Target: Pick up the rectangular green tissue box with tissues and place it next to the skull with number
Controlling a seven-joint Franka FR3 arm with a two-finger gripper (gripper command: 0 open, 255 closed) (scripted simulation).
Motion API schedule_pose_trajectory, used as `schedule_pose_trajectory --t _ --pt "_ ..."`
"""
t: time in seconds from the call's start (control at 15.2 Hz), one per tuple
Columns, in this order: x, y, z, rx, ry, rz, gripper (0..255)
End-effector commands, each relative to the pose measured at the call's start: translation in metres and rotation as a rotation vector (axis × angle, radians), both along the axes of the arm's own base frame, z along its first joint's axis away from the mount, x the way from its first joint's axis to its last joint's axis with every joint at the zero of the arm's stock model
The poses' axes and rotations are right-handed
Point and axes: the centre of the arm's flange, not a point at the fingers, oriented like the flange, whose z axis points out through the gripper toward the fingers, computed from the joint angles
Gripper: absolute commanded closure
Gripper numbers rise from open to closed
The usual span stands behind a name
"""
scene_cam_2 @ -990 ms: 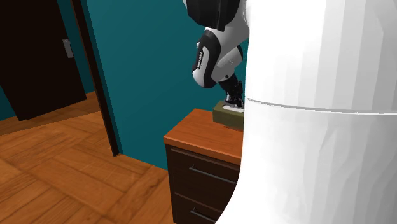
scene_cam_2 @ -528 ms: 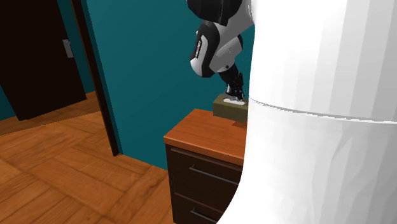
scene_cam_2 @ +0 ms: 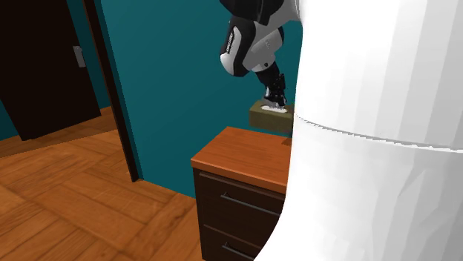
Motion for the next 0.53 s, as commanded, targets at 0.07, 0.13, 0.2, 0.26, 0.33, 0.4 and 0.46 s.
schedule_pose_trajectory --t 0.07,0.13,0.2,0.26,0.33,0.4,0.46 --pt "-0.001 0.000 0.017 0.000 0.000 0.000 255" --pt "-0.001 0.000 0.023 0.000 0.000 0.000 255" --pt "-0.001 0.000 0.028 0.000 0.000 0.000 255" --pt "-0.001 0.000 0.033 0.000 0.000 0.000 255" --pt "-0.001 0.000 0.038 0.000 0.000 0.000 255" --pt "-0.001 0.000 0.044 0.000 0.000 0.000 255" --pt "-0.001 0.000 0.049 0.000 0.000 0.000 255"
